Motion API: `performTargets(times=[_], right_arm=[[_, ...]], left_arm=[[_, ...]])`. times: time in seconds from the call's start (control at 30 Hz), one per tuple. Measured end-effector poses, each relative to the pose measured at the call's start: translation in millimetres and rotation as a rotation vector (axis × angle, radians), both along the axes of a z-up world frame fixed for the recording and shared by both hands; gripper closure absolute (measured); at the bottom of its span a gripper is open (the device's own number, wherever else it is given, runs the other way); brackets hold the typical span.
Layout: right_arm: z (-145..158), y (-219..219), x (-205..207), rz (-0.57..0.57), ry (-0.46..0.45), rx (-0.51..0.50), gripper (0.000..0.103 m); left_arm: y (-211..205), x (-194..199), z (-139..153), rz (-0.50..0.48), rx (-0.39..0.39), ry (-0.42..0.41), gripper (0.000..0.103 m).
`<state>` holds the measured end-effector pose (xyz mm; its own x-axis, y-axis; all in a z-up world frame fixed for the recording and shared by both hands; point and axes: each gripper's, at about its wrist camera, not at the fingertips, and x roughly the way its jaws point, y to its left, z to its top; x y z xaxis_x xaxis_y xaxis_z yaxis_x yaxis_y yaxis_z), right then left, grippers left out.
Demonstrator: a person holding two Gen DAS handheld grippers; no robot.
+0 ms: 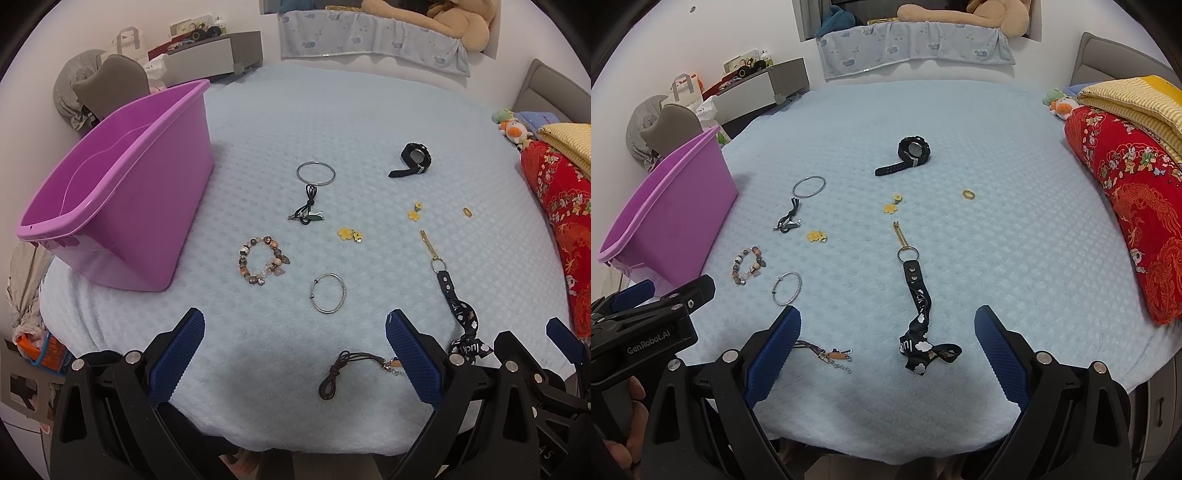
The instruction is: Organize jewelry
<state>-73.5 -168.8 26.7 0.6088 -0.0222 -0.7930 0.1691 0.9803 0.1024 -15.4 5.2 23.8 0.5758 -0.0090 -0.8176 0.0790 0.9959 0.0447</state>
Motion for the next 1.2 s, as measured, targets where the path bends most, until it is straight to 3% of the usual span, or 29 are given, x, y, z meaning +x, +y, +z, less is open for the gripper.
performTargets(times=[1.2], right_arm=[[-6.3,0.7,-0.3,0.005,0.012,0.015,0.012]], left_arm=[[1.2,0.0,-4.8,-0.003,-0.009,0.012,0.006]])
